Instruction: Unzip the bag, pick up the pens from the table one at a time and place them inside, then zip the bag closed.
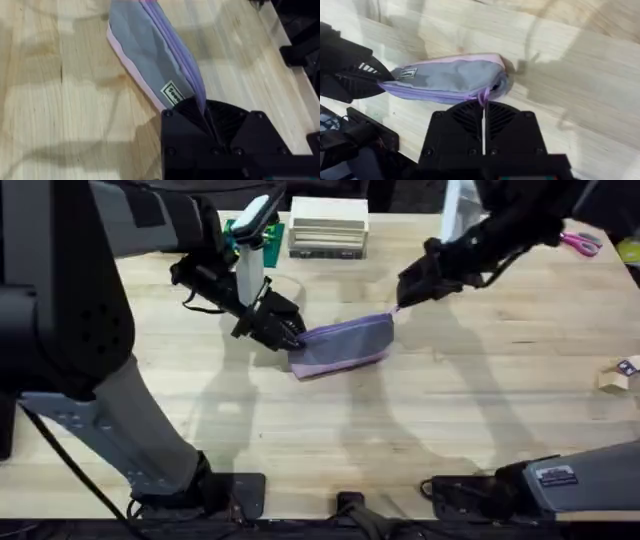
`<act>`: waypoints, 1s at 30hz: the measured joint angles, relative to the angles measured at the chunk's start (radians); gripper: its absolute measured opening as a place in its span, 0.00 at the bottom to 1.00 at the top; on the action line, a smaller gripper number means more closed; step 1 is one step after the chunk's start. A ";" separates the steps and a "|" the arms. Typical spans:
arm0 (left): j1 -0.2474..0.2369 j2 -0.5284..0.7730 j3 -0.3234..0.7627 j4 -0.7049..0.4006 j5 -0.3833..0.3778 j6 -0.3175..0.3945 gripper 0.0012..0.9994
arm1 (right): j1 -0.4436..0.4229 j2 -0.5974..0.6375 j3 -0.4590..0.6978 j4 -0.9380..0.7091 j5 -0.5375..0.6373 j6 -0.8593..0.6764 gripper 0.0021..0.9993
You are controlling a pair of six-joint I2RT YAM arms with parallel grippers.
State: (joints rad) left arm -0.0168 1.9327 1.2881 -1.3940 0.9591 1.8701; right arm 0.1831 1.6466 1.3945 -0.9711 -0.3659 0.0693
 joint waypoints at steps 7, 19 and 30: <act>-0.008 0.000 0.000 0.008 0.010 0.000 0.04 | -0.078 0.003 -0.094 0.062 -0.014 -0.045 0.03; -0.011 0.000 -0.001 0.012 0.010 0.000 0.04 | -0.124 0.059 -0.368 0.292 -0.017 0.066 0.03; -0.004 0.000 -0.002 0.019 -0.003 0.000 0.04 | -0.141 0.013 -0.262 0.260 -0.053 0.088 0.58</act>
State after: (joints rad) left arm -0.0207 1.9327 1.2861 -1.3746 0.9557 1.8702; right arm 0.0416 1.6593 1.1323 -0.7113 -0.4184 0.1570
